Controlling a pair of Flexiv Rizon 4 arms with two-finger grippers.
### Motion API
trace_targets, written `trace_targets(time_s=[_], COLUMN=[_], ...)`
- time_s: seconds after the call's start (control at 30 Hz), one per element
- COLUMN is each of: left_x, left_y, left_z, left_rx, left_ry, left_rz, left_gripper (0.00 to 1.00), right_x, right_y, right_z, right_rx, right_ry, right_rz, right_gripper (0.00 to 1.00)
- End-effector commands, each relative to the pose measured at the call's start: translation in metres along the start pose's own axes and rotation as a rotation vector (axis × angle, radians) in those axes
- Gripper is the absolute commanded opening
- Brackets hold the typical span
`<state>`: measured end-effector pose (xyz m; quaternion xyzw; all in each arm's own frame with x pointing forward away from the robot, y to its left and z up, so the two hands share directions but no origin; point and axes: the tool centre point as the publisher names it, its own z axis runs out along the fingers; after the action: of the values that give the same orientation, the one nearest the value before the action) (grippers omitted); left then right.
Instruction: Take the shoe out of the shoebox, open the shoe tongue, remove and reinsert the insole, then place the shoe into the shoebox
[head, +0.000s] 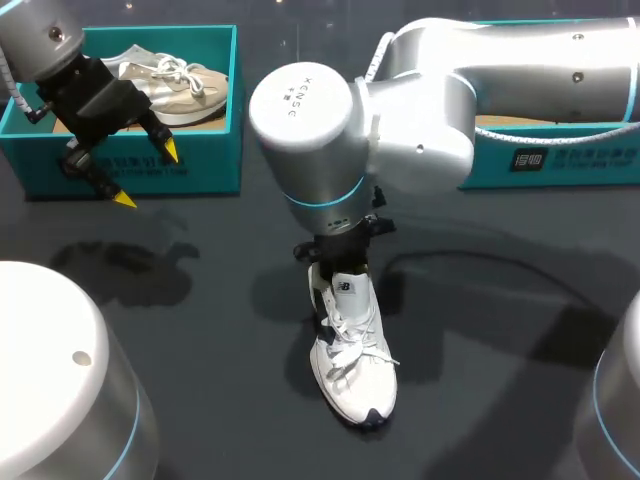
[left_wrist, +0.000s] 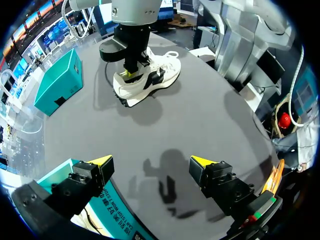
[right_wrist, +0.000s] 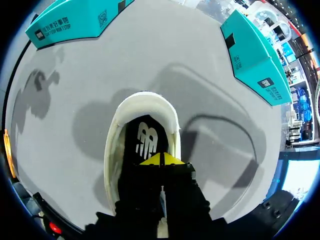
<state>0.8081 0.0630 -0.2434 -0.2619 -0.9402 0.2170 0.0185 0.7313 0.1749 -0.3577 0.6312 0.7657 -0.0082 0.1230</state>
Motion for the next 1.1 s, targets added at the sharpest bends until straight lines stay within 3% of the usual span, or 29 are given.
trace_targets(time_s=[0.03,0.37,0.63,0.8,1.1], left_x=[0.001,0.001,0.001,0.001,0.001], left_y=[0.000,0.000,0.000,0.000,0.000], left_z=[-0.001,-0.001,-0.001,-0.001,-0.001], left_rx=[-0.003,-0.003,-0.003,-0.003,-0.003], left_ry=[0.000,0.000,0.000,0.000,0.000], left_rz=[0.001,0.001,0.001,0.001,0.001], left_gripper=[1.00,1.00,1.00,1.00,1.00], right_x=[-0.012,0.003,0.013,0.017,0.026], right_y=[0.000,-0.005,-0.014,-0.018,-0.023], right_z=[-0.001,0.001,-0.004,-0.010,-0.018], right_rx=[0.040,0.137,0.169,0.193,0.215], right_ry=[0.195,0.284,0.296,0.279,0.234], right_rz=[-0.017,-0.083,-0.097,-0.086,-0.079], right_gripper=[0.00,0.01,0.20,0.39,0.52])
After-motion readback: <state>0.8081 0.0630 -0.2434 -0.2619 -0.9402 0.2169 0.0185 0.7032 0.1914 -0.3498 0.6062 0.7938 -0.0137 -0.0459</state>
